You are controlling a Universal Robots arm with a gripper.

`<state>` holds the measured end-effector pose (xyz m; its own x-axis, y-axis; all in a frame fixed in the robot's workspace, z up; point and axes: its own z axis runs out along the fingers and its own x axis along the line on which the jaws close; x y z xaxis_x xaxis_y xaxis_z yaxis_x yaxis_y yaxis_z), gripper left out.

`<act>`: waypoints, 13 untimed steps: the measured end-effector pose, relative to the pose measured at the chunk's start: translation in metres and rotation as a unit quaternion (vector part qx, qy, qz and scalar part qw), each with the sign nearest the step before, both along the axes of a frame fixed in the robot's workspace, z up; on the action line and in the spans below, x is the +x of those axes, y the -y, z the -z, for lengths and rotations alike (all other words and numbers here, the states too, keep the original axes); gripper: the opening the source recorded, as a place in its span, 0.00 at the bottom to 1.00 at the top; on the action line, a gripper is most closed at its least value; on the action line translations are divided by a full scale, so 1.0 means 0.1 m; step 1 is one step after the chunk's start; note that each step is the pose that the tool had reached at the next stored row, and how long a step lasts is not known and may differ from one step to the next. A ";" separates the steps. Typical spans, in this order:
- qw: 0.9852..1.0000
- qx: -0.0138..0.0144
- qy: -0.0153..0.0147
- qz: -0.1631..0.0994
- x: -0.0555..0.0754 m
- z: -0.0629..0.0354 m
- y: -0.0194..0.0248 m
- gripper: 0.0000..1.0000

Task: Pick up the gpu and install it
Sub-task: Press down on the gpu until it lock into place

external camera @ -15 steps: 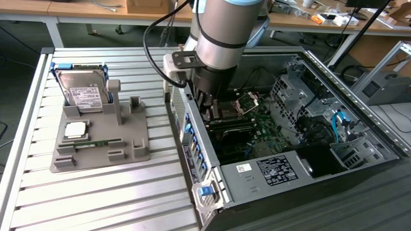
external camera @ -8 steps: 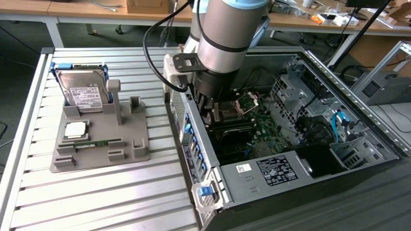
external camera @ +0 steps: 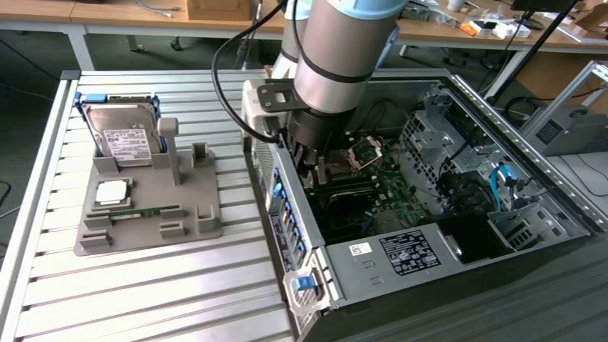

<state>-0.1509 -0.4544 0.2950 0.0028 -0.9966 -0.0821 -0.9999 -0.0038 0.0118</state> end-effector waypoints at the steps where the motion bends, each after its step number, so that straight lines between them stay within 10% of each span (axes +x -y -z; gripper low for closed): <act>1: 1.000 0.001 0.000 0.000 0.00 0.000 0.003 0.11; 13: 1.000 0.005 -0.007 0.000 0.25 0.000 0.031 0.11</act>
<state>-0.1258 -0.4575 0.2950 0.0016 -0.9957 -0.0921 -0.9997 -0.0039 0.0249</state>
